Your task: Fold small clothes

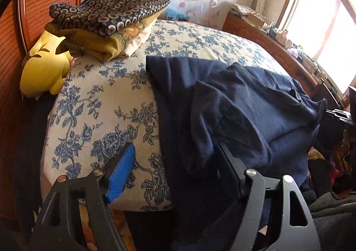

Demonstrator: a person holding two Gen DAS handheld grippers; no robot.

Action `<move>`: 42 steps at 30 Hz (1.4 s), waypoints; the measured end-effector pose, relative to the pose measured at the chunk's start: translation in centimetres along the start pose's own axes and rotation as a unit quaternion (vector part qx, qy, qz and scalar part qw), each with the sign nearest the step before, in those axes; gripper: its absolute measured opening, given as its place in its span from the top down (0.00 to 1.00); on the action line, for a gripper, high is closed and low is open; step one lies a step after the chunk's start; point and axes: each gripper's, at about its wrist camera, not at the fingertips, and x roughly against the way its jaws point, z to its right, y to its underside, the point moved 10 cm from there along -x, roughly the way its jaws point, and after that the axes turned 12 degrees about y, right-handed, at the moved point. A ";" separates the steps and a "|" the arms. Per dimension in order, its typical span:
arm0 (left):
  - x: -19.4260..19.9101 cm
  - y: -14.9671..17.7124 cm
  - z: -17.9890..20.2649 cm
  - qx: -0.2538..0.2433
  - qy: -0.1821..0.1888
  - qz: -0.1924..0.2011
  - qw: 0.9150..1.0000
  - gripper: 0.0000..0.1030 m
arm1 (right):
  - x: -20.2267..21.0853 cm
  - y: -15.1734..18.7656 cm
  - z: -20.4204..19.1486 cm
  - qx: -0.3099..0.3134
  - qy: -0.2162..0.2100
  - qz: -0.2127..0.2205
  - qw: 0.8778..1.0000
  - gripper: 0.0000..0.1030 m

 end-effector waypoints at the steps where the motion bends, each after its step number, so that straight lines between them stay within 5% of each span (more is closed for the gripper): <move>1: 0.3 -0.4 0.0 -0.003 -0.005 0.005 1.000 0.28 | 0.4 -0.1 0.3 0.004 0.008 0.002 1.000 0.87; 6: 1.4 -2.8 0.4 -0.020 -0.009 0.034 0.999 0.28 | 2.0 -1.6 1.9 0.002 0.038 0.026 0.999 0.59; 11: 0.9 -5.4 1.0 -0.034 -0.004 0.047 0.998 0.28 | 0.0 -3.4 2.6 -0.023 0.049 0.036 0.998 0.59; 26: -4.8 -10.8 -1.9 -0.038 -0.039 0.033 0.998 0.28 | -11.9 -6.4 5.2 -0.127 0.046 -0.025 0.991 0.59; 29: -6.0 -10.8 -2.6 -0.035 -0.055 0.018 0.998 0.28 | -12.3 -6.6 5.9 -0.141 0.058 -0.018 0.988 0.69; 31: -6.5 -10.7 -3.1 -0.032 -0.059 0.012 0.998 0.31 | -12.2 -6.4 6.1 -0.158 0.046 -0.012 0.986 0.89; 33: -6.8 -10.6 -3.6 -0.028 -0.064 0.011 0.998 0.31 | -11.8 -6.2 6.2 -0.166 0.032 -0.001 0.986 0.95; 37: -6.9 -10.5 -4.3 -0.024 -0.070 0.011 0.997 0.31 | -7.6 -6.5 7.0 -0.195 0.041 0.078 0.977 0.95; 42: -6.7 -10.2 -5.0 -0.020 -0.066 0.014 0.998 0.35 | -9.2 -4.7 6.7 -0.196 0.047 0.046 0.978 0.95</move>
